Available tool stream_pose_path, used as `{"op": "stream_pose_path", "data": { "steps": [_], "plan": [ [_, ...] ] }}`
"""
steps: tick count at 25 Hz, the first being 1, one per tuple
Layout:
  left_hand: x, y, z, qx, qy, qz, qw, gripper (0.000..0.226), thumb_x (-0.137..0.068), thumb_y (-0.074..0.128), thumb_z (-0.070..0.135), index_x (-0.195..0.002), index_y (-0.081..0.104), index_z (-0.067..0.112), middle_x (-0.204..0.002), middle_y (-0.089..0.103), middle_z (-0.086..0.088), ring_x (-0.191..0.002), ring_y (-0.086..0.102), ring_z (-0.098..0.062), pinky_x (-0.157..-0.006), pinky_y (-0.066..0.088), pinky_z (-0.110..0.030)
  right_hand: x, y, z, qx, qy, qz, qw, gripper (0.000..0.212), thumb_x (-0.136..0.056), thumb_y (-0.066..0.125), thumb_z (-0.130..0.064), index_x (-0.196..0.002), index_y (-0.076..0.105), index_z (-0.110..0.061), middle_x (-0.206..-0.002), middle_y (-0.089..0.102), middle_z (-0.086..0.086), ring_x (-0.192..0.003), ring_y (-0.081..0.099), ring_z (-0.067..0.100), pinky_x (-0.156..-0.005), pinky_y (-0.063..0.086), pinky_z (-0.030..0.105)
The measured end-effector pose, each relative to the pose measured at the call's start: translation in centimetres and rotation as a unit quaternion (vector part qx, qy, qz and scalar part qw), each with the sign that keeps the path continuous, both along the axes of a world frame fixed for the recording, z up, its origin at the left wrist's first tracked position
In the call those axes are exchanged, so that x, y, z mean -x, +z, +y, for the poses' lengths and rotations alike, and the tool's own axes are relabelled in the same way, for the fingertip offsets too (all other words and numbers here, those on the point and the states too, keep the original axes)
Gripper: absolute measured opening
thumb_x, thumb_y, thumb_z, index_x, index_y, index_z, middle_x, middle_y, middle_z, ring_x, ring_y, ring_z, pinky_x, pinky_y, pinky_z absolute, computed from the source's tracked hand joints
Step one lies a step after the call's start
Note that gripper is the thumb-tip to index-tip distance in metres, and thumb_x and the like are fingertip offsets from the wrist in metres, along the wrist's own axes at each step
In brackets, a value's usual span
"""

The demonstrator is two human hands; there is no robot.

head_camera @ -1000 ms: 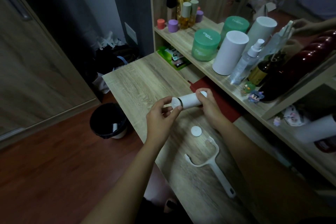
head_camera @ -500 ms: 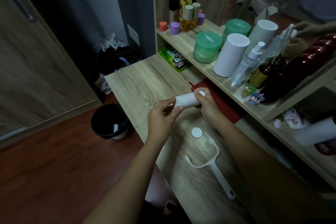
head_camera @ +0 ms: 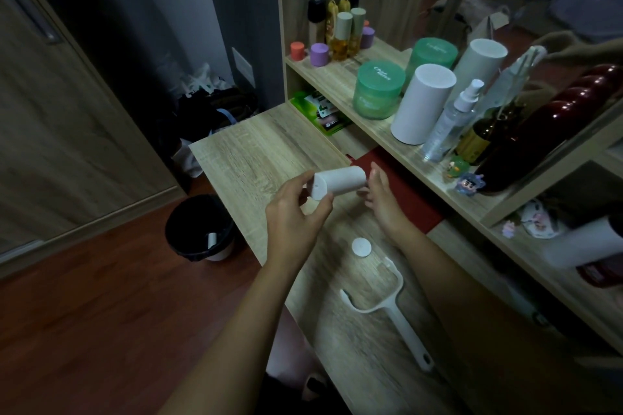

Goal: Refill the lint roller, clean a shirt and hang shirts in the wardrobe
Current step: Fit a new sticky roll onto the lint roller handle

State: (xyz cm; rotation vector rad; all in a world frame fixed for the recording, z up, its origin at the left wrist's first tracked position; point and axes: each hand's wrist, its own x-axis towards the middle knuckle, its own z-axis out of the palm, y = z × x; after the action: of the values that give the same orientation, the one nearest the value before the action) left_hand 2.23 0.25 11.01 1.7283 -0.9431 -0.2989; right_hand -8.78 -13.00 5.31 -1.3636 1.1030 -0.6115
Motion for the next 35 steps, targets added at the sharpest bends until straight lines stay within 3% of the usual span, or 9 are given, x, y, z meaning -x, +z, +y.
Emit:
{"op": "stream_pose_path", "data": {
  "steps": [2, 5, 11, 14, 17, 21, 26, 31, 35],
  "plan": [
    [-0.2, 0.6, 0.3, 0.014, 0.023, 0.001, 1.000, 0.042, -0.079, 0.072, 0.024, -0.119, 0.061, 0.016, -0.107, 0.061, 0.010, -0.093, 0.060, -0.005, -0.080, 0.046, -0.006, 2.0, -2.5, 0.0, 0.095, 0.073, 0.201, 0.972, 0.048, -0.095, 0.042, -0.034, -0.139, 0.033, -0.019, -0.135, 0.045, 0.010, -0.125, 0.045, 0.027, -0.102, 0.037, 0.038],
    [-0.8, 1.6, 0.6, 0.030, 0.042, 0.000, 0.999, 0.042, -0.079, 0.073, 0.021, -0.119, 0.061, 0.014, -0.107, 0.061, 0.010, -0.094, 0.060, -0.006, -0.081, 0.045, -0.006, 3.9, -5.6, 1.3, 0.189, 0.272, 0.410, 0.850, 0.063, -0.079, 0.065, -0.030, -0.136, 0.039, -0.023, -0.133, 0.040, 0.011, -0.125, 0.040, 0.029, -0.103, 0.037, 0.039],
    [-1.2, 2.6, 0.9, 0.043, 0.050, 0.008, 0.998, 0.041, -0.078, 0.073, 0.022, -0.117, 0.062, 0.017, -0.106, 0.063, 0.011, -0.091, 0.062, -0.005, -0.081, 0.050, -0.013, 3.0, -6.2, 2.3, 0.258, 0.314, 0.408, 0.818, 0.046, -0.081, 0.068, -0.022, -0.125, 0.055, -0.017, -0.124, 0.050, 0.011, -0.115, 0.050, 0.027, -0.099, 0.041, 0.033],
    [-1.8, 2.7, 1.0, 0.042, 0.061, 0.096, 0.993, 0.039, -0.079, 0.073, 0.021, -0.116, 0.062, 0.020, -0.102, 0.065, 0.013, -0.088, 0.064, -0.001, -0.075, 0.052, -0.015, 2.5, -4.4, 2.6, 0.208, 0.196, 0.302, 0.909, 0.042, -0.078, 0.072, -0.024, -0.118, 0.061, -0.017, -0.115, 0.059, 0.008, -0.101, 0.059, 0.022, -0.084, 0.046, 0.024],
    [-3.5, 2.3, 1.4, 0.070, 0.062, 0.272, 0.958, 0.031, -0.081, 0.070, 0.013, -0.111, 0.063, 0.019, -0.096, 0.067, 0.006, -0.087, 0.065, -0.003, -0.071, 0.052, -0.015, 2.0, 0.3, 3.0, 0.081, 0.018, 0.048, 0.995, 0.041, -0.079, 0.071, -0.021, -0.119, 0.061, -0.020, -0.103, 0.066, -0.003, -0.088, 0.062, 0.005, -0.067, 0.045, 0.009],
    [-4.5, 1.7, 2.1, 0.079, 0.032, 0.350, 0.933, 0.019, -0.085, 0.063, 0.006, -0.091, 0.067, 0.024, -0.083, 0.069, 0.002, -0.086, 0.067, -0.015, -0.068, 0.051, -0.016, 2.4, 5.0, 3.9, 0.069, 0.002, -0.130, 0.989, 0.043, -0.082, 0.064, -0.005, -0.121, 0.055, -0.021, -0.099, 0.068, 0.001, -0.086, 0.065, -0.003, -0.071, 0.048, 0.009],
    [-3.5, 1.3, 2.2, 0.042, -0.008, 0.323, 0.946, 0.016, -0.085, 0.062, 0.006, -0.094, 0.068, 0.019, -0.088, 0.066, 0.001, -0.090, 0.065, -0.013, -0.069, 0.052, -0.016, 2.3, 5.5, 4.5, 0.088, 0.041, -0.133, 0.986, 0.045, -0.080, 0.064, -0.001, -0.120, 0.055, -0.019, -0.107, 0.068, 0.004, -0.091, 0.065, 0.001, -0.076, 0.050, 0.013],
    [-3.3, 1.1, 2.3, 0.039, -0.008, 0.328, 0.944, 0.017, -0.085, 0.063, 0.006, -0.095, 0.067, 0.018, -0.091, 0.065, -0.001, -0.091, 0.064, -0.014, -0.069, 0.051, -0.016, 2.3, 5.6, 4.7, 0.094, 0.054, -0.128, 0.986, 0.047, -0.072, 0.068, -0.019, -0.118, 0.056, -0.020, -0.094, 0.072, -0.021, -0.093, 0.065, -0.001, -0.078, 0.049, 0.013],
    [-2.9, 0.9, 2.5, 0.051, -0.012, 0.353, 0.934, 0.018, -0.085, 0.063, 0.005, -0.090, 0.068, 0.022, -0.087, 0.065, 0.000, -0.085, 0.064, -0.010, -0.067, 0.050, -0.014, 2.3, 5.3, 5.1, 0.111, 0.050, -0.111, 0.986, 0.043, -0.082, 0.063, -0.005, -0.121, 0.053, -0.020, -0.111, 0.064, -0.009, -0.098, 0.061, -0.007, -0.083, 0.047, 0.010]
  ]
}}
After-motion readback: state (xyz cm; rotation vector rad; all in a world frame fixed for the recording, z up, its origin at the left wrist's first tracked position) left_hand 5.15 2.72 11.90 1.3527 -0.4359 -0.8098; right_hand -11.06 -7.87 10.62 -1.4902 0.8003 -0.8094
